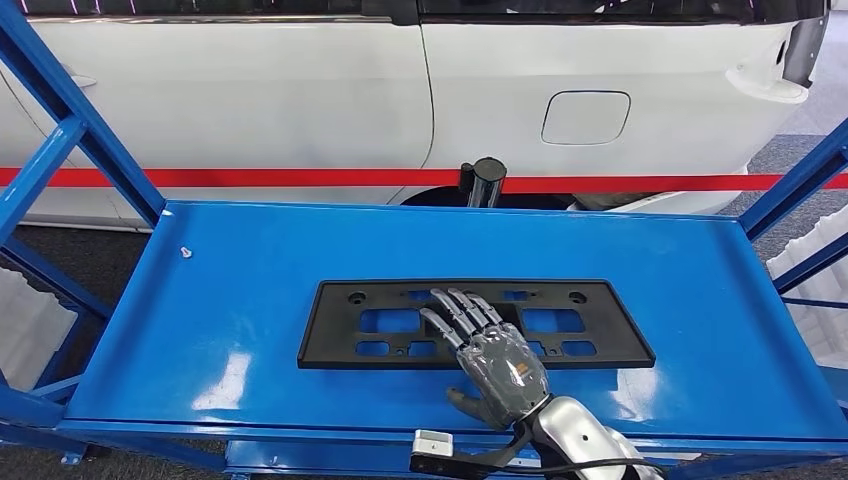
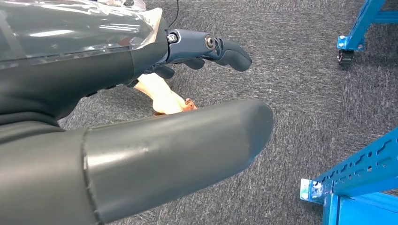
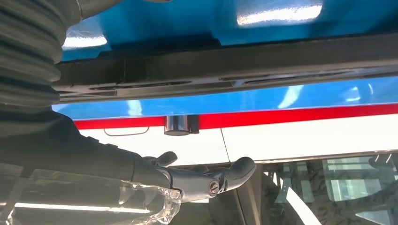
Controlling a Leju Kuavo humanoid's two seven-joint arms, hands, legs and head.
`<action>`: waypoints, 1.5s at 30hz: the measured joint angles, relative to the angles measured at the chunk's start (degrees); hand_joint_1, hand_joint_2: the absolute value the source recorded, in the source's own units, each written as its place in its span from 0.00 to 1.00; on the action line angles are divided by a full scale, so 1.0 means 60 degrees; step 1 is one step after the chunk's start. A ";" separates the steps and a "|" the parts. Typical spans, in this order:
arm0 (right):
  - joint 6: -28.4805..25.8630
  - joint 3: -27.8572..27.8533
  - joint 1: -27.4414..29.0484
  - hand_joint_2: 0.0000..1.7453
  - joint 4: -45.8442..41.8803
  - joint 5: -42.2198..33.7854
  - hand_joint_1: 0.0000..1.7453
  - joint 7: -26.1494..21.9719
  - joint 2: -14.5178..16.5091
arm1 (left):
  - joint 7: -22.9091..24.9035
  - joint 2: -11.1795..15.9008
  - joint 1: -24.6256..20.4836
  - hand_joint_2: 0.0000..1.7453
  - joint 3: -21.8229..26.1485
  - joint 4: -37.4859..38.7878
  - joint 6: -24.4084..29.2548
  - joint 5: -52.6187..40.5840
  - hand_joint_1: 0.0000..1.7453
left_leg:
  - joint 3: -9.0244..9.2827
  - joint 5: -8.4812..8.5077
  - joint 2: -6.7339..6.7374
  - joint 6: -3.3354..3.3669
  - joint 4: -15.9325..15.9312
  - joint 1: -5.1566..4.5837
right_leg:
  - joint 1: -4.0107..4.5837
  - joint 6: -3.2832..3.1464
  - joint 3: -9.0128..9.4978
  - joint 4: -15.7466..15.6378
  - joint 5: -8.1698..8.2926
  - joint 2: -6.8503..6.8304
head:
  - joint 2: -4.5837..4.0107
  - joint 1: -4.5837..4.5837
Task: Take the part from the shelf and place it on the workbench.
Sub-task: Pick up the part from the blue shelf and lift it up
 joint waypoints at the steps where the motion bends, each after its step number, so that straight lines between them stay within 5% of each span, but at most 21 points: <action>1: 0.0000 -0.0002 0.0000 1.00 0.0023 0.0001 0.00 0.0000 0.0004 | -0.0001 0.0000 0.0000 0.00 -0.0001 0.0006 0.0000 0.0000 0.00 | 0.0000 0.0000 0.0000 0.0000 0.0000 0.0000 | 0.0000 0.0000 0.0000 0.0000 0.0000 0.0000 | 0.0000 0.0000; 21: -0.0064 -0.0237 -0.0035 1.00 0.0437 0.0059 0.00 0.0103 0.0145 | 0.0001 0.0004 0.0000 0.00 -0.0055 0.0024 0.0086 -0.0161 0.00 | 0.0000 0.0000 0.0000 0.0000 0.0000 0.0000 | 0.0000 0.0000 0.0001 0.0000 0.0000 0.0000 | 0.0000 0.0000; 22: -0.0128 -0.0302 -0.0075 1.00 0.0612 0.0103 0.18 0.0151 0.0199 | 0.0009 0.0004 -0.0002 0.00 -0.0085 0.0024 0.0121 -0.0229 0.00 | -0.0001 0.0000 0.0000 0.0000 0.0000 0.0000 | 0.0000 0.0000 0.0002 0.0000 0.0000 0.0000 | 0.0000 0.0000; 25: -0.0491 -0.0575 -0.0367 1.00 0.1382 0.0322 0.93 0.0284 0.0473 | 0.0117 0.0005 -0.0015 0.00 -0.0222 0.0024 0.0184 -0.0530 0.00 | 0.0004 0.0000 0.0004 0.0000 0.0000 0.0000 | 0.0001 0.0000 0.0005 0.0000 0.0001 0.0003 | 0.0000 -0.0001; 26: -0.0610 -0.0696 -0.0513 1.00 0.1699 0.0411 1.00 0.0356 0.0597 | 0.0174 0.0005 -0.0022 0.00 -0.0295 0.0024 0.0196 -0.0664 0.00 | 0.0009 0.0000 0.0005 0.0000 0.0000 0.0000 | 0.0001 0.0000 0.0004 0.0000 0.0001 0.0004 | 0.0000 -0.0002; 29: -0.0940 -0.1168 -0.0967 1.00 0.2649 0.0583 1.00 0.0623 0.0955 | 0.0462 0.0010 -0.0044 0.00 -0.0609 0.0003 0.0451 -0.1329 0.00 | 0.0035 0.0000 0.0002 0.0001 0.0000 0.0000 | 0.0000 0.0000 -0.0029 -0.0001 0.0000 0.0002 | 0.0000 -0.0001; 34: -0.1650 -0.2554 -0.1133 1.00 0.3384 -0.0033 1.00 0.0468 0.1147 | 0.1058 -0.0195 0.0290 0.00 -0.2148 -0.1176 0.2623 -0.3908 0.00 | 0.0017 0.0010 -0.0044 0.0014 0.0000 -0.0010 | -0.0019 0.0004 -0.0002 -0.0001 0.0003 -0.0030 | 0.0000 0.0000; 41: -0.1698 -0.3537 -0.1118 1.00 0.3583 -0.0225 1.00 0.0265 0.1164 | 0.0978 -0.0392 0.0432 0.00 -0.3092 -0.2208 0.2813 -0.3980 0.00 | 0.0010 0.0017 -0.0046 0.0027 0.0004 -0.0015 | -0.0023 0.0008 0.0026 0.0000 0.0008 -0.0027 | 0.0000 -0.0001; 45: -0.1697 -0.3767 -0.1116 1.00 0.3584 -0.0298 1.00 0.0176 0.1215 | 0.0280 -0.0492 0.0498 0.00 -0.3190 -0.2593 0.2816 -0.3670 0.00 | 0.0010 0.0016 -0.0046 0.0026 0.0004 -0.0014 | -0.0018 0.0007 0.0022 0.0000 0.0006 -0.0029 | 0.0000 -0.0002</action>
